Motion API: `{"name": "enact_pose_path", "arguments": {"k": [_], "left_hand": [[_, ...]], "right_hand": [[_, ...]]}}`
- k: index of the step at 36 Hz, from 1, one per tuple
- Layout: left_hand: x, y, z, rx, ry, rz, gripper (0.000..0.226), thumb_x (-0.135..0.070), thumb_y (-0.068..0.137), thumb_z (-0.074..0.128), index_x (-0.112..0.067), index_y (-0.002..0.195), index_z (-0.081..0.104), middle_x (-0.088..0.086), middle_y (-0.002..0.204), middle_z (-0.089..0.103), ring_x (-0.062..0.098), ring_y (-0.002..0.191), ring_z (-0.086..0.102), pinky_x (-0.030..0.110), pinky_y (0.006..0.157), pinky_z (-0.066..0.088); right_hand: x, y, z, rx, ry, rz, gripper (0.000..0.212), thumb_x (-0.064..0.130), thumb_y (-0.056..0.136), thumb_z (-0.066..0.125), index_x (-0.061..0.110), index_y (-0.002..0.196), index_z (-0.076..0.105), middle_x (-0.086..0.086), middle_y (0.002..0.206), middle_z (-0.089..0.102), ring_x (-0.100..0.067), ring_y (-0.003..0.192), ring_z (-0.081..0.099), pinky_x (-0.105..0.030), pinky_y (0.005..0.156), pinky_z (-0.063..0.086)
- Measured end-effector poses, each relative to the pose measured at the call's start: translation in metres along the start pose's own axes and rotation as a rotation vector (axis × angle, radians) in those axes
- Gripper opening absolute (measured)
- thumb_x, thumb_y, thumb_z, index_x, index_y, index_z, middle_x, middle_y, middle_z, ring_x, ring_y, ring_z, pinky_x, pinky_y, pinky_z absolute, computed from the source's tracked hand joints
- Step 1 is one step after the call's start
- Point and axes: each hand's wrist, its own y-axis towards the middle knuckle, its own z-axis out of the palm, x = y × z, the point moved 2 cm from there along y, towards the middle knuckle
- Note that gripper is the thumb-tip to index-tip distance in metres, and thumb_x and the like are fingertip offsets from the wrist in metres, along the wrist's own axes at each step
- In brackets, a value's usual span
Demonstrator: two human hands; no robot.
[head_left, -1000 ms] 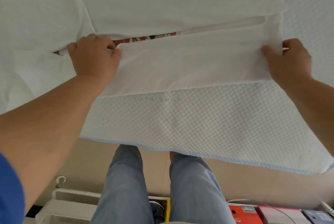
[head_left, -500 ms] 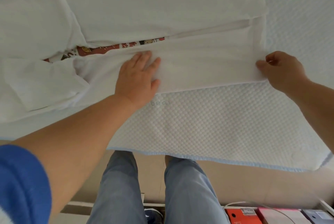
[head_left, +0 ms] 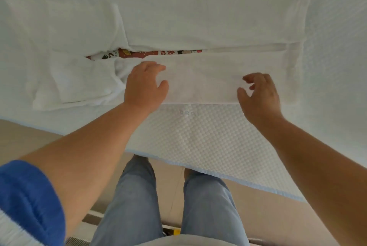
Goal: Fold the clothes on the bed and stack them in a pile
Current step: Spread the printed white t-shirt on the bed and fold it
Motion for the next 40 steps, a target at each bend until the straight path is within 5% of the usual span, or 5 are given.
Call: {"name": "enact_pose_path", "arguments": {"k": [11,17,21,34,40], "left_hand": [[0.149,-0.015,-0.097,-0.290,-0.020,-0.339,0.032,-0.022,0.090,0.054,-0.011,0.119,0.061,0.013,0.123,0.056,0.031,0.116,0.049,0.034,0.099,0.034],[0.214,0.000,-0.111,-0.226,-0.073,-0.663,0.051,-0.053,0.079,0.060,-0.010,0.108,0.058,0.009,0.110,0.059,0.029,0.105,0.055,0.034,0.080,0.041],[0.235,0.012,-0.101,0.048,-0.418,-0.798,0.052,-0.058,0.078,0.060,-0.007,0.083,0.063,0.008,0.086,0.066,0.029,0.091,0.063,0.033,0.080,0.048],[0.259,0.007,-0.107,-0.150,-0.759,-0.527,0.016,-0.035,0.089,0.056,-0.023,0.079,0.060,-0.010,0.074,0.060,0.013,0.072,0.058,0.023,0.060,0.043],[0.282,-0.010,-0.087,0.018,-0.349,-0.511,0.018,-0.029,0.086,0.056,-0.014,0.094,0.062,0.004,0.089,0.066,0.025,0.085,0.062,0.028,0.067,0.040]], "right_hand": [[0.116,-0.015,0.081,0.257,0.057,-0.160,0.024,0.031,0.091,0.055,0.023,0.114,0.056,0.013,0.102,0.049,0.001,0.075,0.050,-0.019,0.066,0.035],[0.183,0.001,0.113,0.294,0.128,-0.066,0.019,0.045,0.089,0.053,0.027,0.094,0.056,0.018,0.084,0.055,0.001,0.073,0.050,-0.018,0.056,0.034],[0.227,0.009,0.137,0.323,0.174,0.047,0.054,0.051,0.088,0.051,0.001,0.099,0.065,-0.014,0.095,0.067,-0.027,0.084,0.062,-0.038,0.075,0.047],[0.252,0.008,0.177,0.286,0.450,0.361,0.019,0.032,0.086,0.064,0.013,0.089,0.064,-0.006,0.094,0.066,-0.028,0.095,0.063,-0.047,0.085,0.054],[0.239,0.004,0.188,0.249,0.054,0.221,0.021,0.040,0.085,0.063,0.024,0.096,0.055,0.012,0.082,0.059,-0.006,0.071,0.054,-0.021,0.060,0.038]]}}
